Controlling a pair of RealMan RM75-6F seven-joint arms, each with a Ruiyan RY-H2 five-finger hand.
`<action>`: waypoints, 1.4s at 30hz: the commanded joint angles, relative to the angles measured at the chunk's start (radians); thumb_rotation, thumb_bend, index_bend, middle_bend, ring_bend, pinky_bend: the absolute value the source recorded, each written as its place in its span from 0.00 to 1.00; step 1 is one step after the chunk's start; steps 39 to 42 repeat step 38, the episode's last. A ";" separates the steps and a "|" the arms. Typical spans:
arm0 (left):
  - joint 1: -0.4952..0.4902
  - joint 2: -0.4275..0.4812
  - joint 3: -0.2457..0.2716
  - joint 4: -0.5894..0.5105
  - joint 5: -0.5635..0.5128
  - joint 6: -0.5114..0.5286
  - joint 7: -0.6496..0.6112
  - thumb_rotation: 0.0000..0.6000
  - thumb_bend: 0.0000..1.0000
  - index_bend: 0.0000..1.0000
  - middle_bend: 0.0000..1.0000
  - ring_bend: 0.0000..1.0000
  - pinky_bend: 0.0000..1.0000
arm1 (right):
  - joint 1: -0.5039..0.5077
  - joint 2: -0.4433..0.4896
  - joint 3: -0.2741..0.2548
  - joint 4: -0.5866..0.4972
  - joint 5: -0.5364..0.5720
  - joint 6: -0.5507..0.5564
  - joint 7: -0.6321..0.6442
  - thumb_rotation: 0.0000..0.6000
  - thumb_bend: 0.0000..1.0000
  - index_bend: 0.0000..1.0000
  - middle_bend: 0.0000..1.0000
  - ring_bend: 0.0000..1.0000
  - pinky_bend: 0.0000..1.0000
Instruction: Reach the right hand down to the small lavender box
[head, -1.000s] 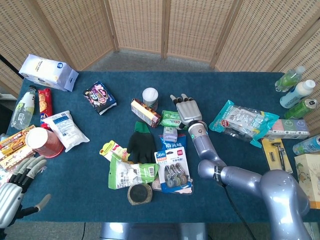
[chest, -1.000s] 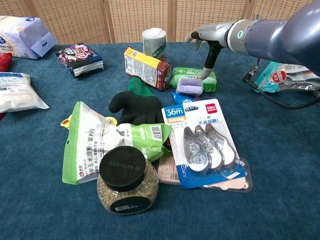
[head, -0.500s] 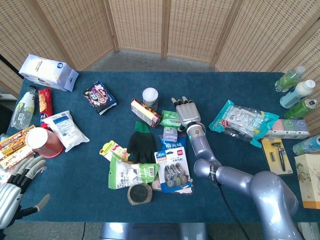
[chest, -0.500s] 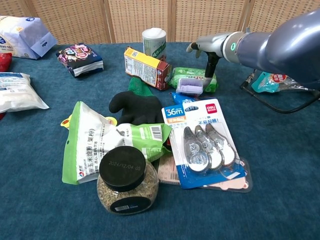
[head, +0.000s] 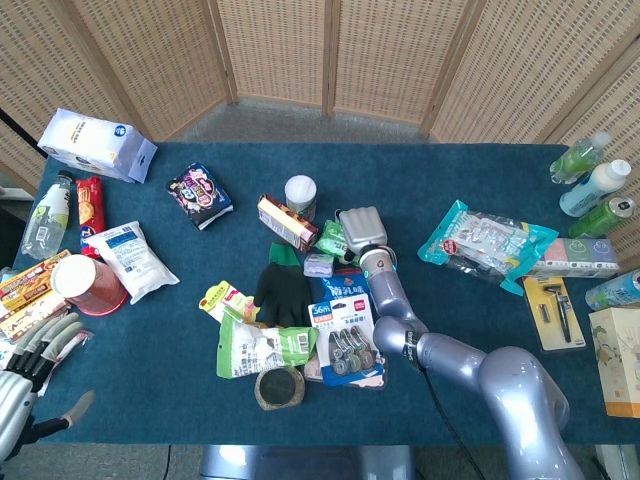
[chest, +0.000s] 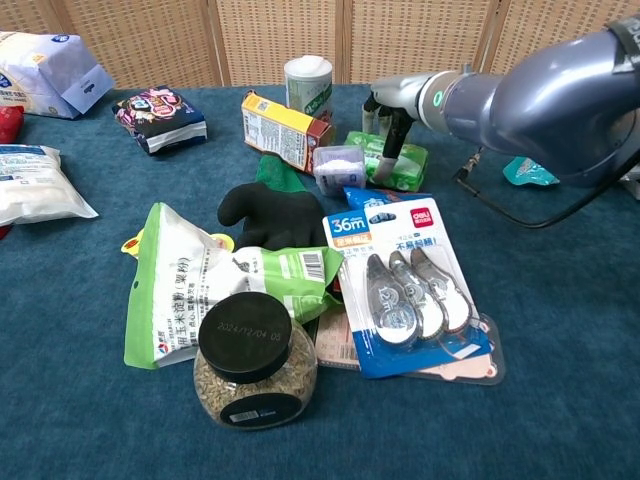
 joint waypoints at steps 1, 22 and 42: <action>0.005 -0.003 0.000 0.011 -0.006 0.008 -0.015 1.00 0.36 0.05 0.06 0.00 0.00 | -0.031 0.043 0.042 -0.052 -0.050 0.031 0.080 1.00 0.14 0.69 0.92 1.00 1.00; -0.005 -0.032 0.005 0.023 0.035 0.000 -0.027 1.00 0.36 0.05 0.06 0.00 0.00 | -0.365 0.482 0.151 -0.809 -0.419 0.392 0.459 1.00 0.15 0.68 0.93 1.00 1.00; -0.005 -0.033 0.008 0.017 0.054 0.011 -0.022 1.00 0.36 0.05 0.06 0.00 0.00 | -0.494 0.621 0.159 -1.094 -0.539 0.464 0.595 1.00 0.15 0.69 0.93 1.00 1.00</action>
